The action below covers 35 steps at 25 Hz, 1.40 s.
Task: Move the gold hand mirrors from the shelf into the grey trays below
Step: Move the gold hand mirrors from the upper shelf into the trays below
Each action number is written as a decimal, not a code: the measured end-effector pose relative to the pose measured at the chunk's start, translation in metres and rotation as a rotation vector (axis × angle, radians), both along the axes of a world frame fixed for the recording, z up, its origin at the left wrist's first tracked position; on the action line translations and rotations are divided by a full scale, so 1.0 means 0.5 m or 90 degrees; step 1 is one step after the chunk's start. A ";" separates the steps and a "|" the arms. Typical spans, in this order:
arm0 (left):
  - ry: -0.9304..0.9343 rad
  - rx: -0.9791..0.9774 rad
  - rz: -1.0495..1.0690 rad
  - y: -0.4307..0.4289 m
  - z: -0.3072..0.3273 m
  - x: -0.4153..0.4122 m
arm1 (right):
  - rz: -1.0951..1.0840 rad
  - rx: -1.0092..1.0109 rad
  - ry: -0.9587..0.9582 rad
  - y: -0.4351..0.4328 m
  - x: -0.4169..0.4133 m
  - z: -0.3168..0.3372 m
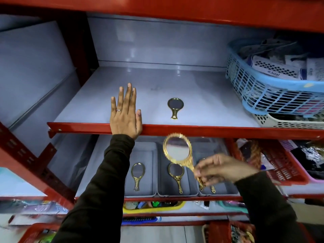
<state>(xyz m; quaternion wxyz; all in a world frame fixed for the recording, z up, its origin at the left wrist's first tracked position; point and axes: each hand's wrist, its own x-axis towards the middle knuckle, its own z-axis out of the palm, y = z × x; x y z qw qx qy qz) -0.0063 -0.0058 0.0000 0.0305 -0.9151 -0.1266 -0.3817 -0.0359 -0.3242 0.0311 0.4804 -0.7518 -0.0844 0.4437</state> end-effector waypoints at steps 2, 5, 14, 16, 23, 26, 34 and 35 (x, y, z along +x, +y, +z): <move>-0.006 0.010 0.004 -0.001 -0.002 0.002 | -0.045 -0.057 0.074 -0.001 0.002 -0.103; -0.007 0.008 0.003 0.002 -0.005 0.006 | -0.218 -0.106 0.106 0.036 0.046 -0.257; -0.040 0.011 -0.015 0.005 -0.008 0.012 | -0.266 -0.339 0.010 0.073 0.200 -0.646; -0.046 0.014 -0.018 0.005 -0.009 0.012 | -0.262 -0.389 -0.015 0.076 0.211 -0.676; -0.035 0.014 -0.011 0.004 -0.007 0.012 | -0.224 -0.490 -0.226 0.133 0.119 -0.495; -0.037 0.012 -0.011 0.003 -0.006 0.012 | -0.200 -0.422 -0.222 0.130 0.110 -0.425; -0.044 -0.004 -0.016 0.003 -0.007 0.008 | -0.201 0.134 -0.336 0.178 0.067 0.071; -0.044 -0.006 -0.016 0.003 -0.006 0.007 | -0.262 0.113 -0.401 0.194 0.101 0.094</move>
